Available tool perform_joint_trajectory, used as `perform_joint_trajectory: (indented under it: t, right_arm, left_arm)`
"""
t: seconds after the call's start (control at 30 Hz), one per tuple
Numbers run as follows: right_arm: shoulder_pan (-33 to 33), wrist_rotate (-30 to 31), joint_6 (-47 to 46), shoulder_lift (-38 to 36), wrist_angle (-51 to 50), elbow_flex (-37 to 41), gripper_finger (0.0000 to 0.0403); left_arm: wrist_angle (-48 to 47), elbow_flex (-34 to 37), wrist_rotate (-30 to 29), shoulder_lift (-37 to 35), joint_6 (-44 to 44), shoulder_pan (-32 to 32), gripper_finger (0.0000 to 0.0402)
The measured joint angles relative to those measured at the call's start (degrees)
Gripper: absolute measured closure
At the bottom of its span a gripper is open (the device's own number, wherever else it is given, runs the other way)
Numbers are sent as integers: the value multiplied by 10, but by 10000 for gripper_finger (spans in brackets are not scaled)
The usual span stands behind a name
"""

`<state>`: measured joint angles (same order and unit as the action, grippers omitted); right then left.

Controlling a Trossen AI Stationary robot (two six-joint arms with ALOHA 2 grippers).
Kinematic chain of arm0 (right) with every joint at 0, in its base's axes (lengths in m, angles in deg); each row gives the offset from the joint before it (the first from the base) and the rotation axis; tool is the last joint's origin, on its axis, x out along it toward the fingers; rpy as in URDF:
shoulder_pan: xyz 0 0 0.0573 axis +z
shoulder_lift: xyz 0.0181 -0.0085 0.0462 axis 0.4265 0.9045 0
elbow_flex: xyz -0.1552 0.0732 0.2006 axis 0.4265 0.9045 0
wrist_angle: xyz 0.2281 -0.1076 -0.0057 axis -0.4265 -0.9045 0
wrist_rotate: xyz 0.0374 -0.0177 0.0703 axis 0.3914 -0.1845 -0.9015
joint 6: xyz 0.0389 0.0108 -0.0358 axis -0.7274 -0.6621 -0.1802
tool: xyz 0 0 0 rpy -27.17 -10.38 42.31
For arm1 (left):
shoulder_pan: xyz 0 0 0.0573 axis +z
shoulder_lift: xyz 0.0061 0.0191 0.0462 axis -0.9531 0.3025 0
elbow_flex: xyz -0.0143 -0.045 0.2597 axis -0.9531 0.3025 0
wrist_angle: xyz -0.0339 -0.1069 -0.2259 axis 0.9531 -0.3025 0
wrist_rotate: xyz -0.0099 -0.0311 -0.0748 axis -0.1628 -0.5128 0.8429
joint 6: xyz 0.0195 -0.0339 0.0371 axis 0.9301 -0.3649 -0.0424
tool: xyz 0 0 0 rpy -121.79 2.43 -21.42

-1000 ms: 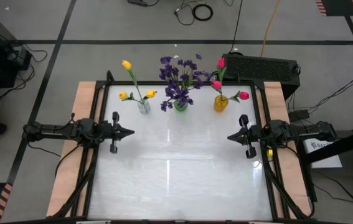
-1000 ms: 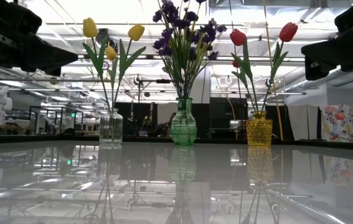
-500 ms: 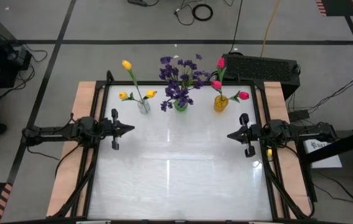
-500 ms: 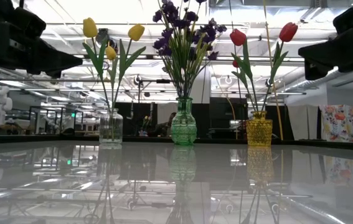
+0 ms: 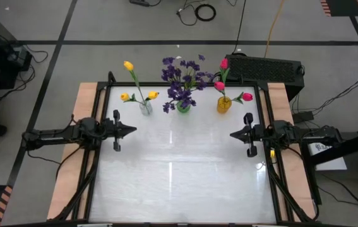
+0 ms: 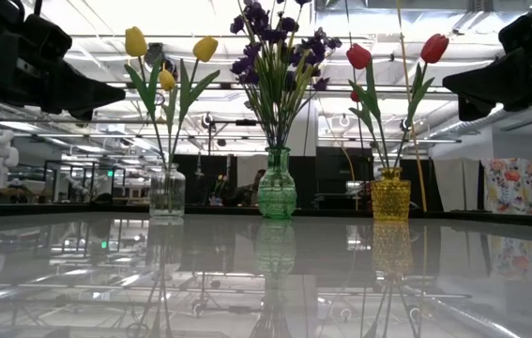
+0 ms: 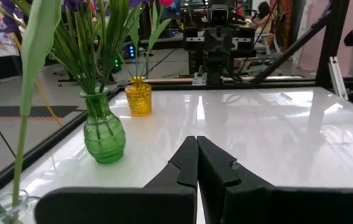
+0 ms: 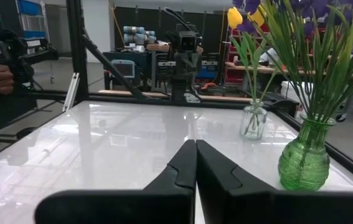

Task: Sort flowers into vase by color
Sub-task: Return to Home Position

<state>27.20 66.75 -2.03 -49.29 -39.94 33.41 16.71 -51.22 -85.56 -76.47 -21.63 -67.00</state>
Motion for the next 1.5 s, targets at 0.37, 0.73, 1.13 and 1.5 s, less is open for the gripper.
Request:
perform_joint_trajectory:
  t: [0.37,0.73,1.13,1.5]
  right_arm:
    - [0,0,7,0,0,0,403]
    - [0,0,7,0,1,0,403]
    - [0,1,7,0,2,0,403]
    - [0,0,6,0,2,0,403]
  left_arm:
    - [-1,0,22,0,-22,-2,400]
    - [-1,0,16,1,-19,-9,391]
    - [0,0,15,1,-22,-9,384]
    - [0,0,15,1,-22,-9,383]
